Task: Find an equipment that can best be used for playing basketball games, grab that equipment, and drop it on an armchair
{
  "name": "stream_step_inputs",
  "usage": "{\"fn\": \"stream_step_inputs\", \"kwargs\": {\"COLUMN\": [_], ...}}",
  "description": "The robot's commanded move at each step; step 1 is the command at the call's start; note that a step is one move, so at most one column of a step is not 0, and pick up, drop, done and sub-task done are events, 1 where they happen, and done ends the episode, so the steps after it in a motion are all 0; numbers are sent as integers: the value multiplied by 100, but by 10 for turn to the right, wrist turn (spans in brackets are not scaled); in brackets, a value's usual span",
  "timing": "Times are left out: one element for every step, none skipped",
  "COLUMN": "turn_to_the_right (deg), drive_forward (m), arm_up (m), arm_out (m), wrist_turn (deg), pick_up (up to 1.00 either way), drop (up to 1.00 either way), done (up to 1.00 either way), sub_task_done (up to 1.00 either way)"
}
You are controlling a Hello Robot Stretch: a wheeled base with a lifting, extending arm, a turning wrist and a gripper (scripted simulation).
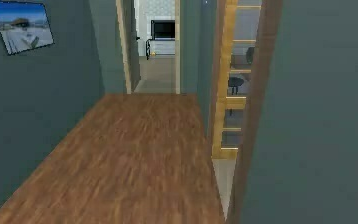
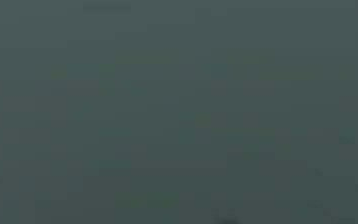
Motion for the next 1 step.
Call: {"fn": "stream_step_inputs", "kwargs": {"turn_to_the_right": [-450], "drive_forward": [0], "arm_up": [0], "arm_out": [0], "wrist_turn": [0], "pick_up": [0], "drop": [0], "done": [0], "sub_task_done": [0]}}
